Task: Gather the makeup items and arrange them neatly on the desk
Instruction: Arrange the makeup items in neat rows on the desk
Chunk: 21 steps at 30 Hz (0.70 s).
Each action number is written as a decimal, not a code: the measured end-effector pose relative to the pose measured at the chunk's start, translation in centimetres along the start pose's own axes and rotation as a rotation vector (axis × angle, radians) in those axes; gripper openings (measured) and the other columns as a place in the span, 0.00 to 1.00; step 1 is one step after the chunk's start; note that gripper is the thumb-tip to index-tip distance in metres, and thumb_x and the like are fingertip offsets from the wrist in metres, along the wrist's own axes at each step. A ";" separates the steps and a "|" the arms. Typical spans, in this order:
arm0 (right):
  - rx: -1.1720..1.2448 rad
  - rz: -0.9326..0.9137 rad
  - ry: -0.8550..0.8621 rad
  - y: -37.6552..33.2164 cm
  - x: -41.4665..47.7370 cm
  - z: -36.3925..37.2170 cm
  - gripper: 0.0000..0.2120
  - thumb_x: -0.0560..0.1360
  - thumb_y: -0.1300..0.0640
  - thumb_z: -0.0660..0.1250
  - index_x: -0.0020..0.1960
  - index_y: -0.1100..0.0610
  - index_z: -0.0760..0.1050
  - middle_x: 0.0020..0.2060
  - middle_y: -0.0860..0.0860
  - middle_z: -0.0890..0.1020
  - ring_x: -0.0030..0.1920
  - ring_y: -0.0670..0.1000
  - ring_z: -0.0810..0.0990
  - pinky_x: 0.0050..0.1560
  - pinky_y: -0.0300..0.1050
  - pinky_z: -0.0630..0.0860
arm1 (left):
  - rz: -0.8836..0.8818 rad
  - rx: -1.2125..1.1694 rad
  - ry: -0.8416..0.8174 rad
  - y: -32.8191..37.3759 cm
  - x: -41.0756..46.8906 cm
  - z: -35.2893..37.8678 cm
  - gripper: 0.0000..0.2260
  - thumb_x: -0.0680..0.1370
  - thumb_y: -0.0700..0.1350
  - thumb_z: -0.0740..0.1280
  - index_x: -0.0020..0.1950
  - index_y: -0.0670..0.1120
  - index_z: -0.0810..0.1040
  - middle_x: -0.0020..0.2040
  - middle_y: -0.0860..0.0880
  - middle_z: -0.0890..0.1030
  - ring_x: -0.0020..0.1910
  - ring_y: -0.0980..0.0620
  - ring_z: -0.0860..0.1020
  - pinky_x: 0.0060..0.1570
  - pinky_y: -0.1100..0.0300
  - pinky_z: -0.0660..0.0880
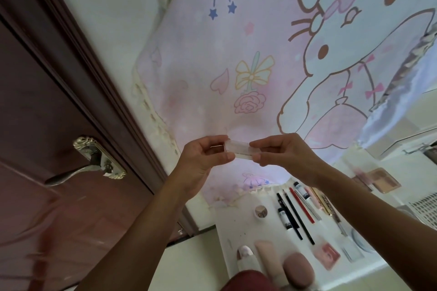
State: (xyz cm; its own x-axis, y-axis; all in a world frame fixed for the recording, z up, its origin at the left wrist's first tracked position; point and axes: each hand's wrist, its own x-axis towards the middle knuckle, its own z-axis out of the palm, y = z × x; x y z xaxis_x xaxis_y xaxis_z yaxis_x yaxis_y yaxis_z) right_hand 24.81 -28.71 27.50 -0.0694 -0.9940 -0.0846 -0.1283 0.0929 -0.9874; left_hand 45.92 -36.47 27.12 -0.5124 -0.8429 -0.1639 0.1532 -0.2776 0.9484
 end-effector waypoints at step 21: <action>-0.003 0.130 0.036 2.6 1.1 0.0 0.15 0.80 0.50 0.62 0.55 0.60 0.82 0.48 0.58 0.85 0.46 0.60 0.85 0.41 0.45 0.79 | -0.126 0.044 -0.016 -3.7 -0.5 -1.2 0.20 0.70 0.25 0.68 0.58 0.41 0.78 0.51 0.46 0.85 0.51 0.48 0.83 0.49 0.60 0.80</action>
State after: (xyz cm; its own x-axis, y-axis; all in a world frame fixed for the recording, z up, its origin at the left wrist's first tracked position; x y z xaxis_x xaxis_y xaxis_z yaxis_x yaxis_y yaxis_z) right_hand 24.43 -29.56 24.88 -0.1206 -0.9709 -0.2067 -0.1194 0.2209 -0.9680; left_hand 46.56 -35.60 23.40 -0.5385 -0.7953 -0.2786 0.0494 -0.3599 0.9317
